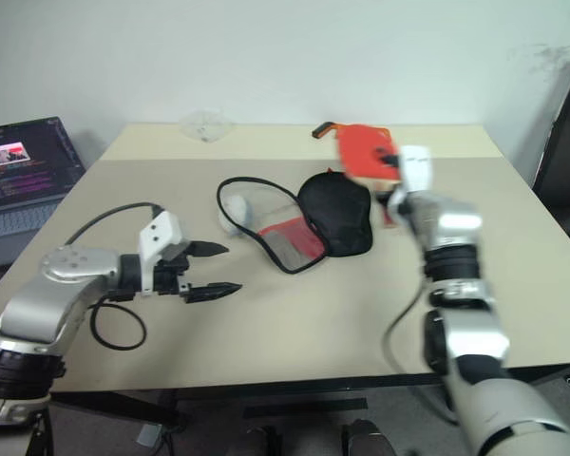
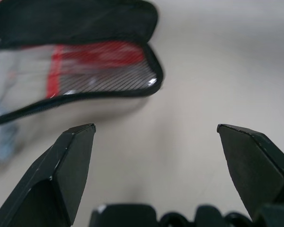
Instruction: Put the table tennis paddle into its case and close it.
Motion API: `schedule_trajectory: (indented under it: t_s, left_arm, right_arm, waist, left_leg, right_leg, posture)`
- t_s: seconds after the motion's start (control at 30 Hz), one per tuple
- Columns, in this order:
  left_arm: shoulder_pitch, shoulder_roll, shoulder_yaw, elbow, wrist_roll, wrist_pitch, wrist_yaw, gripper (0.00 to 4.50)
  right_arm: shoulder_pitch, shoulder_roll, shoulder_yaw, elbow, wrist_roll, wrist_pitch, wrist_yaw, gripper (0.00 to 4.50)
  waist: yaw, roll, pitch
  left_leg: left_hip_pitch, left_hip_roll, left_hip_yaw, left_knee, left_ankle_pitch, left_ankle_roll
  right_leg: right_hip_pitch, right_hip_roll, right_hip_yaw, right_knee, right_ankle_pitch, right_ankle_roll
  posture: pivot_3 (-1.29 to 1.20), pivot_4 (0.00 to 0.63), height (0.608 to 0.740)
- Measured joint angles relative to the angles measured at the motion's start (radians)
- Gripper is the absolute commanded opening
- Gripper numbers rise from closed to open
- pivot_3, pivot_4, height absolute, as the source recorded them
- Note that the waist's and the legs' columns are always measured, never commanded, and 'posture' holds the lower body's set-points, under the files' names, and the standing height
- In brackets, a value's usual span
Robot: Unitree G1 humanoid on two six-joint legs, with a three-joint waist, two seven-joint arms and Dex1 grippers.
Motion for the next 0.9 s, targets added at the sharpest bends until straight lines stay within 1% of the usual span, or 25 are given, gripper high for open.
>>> schedule_trajectory:
  t_s: [0.13, 0.23, 0.33, 0.43, 0.63, 0.9]
  left_arm:
    - [0.041, 0.003, 0.004, -0.007, 0.002, 0.003, 0.009, 4.50]
    - [0.046, 0.003, 0.004, -0.010, 0.002, 0.004, 0.017, 4.50]
    - [0.046, 0.003, 0.004, -0.019, 0.002, 0.007, 0.019, 4.50]
    - [0.046, 0.003, 0.004, -0.020, 0.001, 0.013, 0.018, 4.50]
    - [0.046, 0.003, 0.004, -0.020, 0.002, 0.018, 0.019, 4.50]
    - [0.058, 0.003, 0.005, -0.030, 0.001, 0.022, 0.022, 4.50]
  right_arm:
    - [0.000, 0.027, -0.033, 0.001, 0.026, 0.002, -0.112, 1.05]
    - [0.000, 0.041, -0.043, 0.023, 0.028, -0.017, -0.149, 1.05]
    - [0.000, 0.046, -0.046, 0.089, 0.028, -0.048, -0.181, 1.05]
    - [0.000, 0.047, -0.048, 0.138, 0.027, -0.057, -0.192, 1.05]
    - [0.000, 0.060, -0.020, 0.174, 0.027, -0.078, -0.180, 1.05]
    - [-0.020, 0.054, 0.010, 0.277, 0.024, -0.167, -0.158, 1.05]
  waist:
    - [0.040, 0.000, 0.000]
    - [0.040, -0.001, 0.000]
    - [0.035, -0.001, 0.000]
    - [0.029, 0.000, 0.000]
    - [0.014, 0.000, 0.000]
    - [0.008, 0.000, 0.000]
  left_leg:
    - [-0.002, -0.002, 0.000, 0.001, 0.000, 0.000]
    - [-0.002, -0.001, 0.000, 0.002, 0.000, 0.000]
    - [-0.002, 0.000, 0.000, 0.002, 0.000, 0.000]
    - [-0.002, 0.000, -0.001, 0.001, 0.000, 0.000]
    - [-0.002, 0.000, -0.001, 0.000, 0.000, 0.000]
    - [-0.001, 0.000, -0.001, 0.001, 0.000, 0.000]
  right_leg:
    - [0.001, -0.003, -0.002, -0.003, 0.000, 0.000]
    - [0.001, -0.003, -0.002, -0.004, 0.000, 0.000]
    - [0.001, -0.001, -0.001, -0.004, 0.000, 0.000]
    - [0.001, -0.001, -0.001, -0.003, 0.000, 0.000]
    - [0.001, -0.001, -0.001, -0.003, -0.001, 0.000]
    - [0.001, 0.000, -0.001, -0.003, -0.001, 0.000]
  posture:
    - [0.00, 0.150, 0.740]
    - [0.00, 0.150, 0.740]
    - [0.00, 0.150, 0.740]
    - [0.00, 0.150, 0.740]
    - [0.00, 0.150, 0.740]
    - [0.00, 0.150, 0.740]
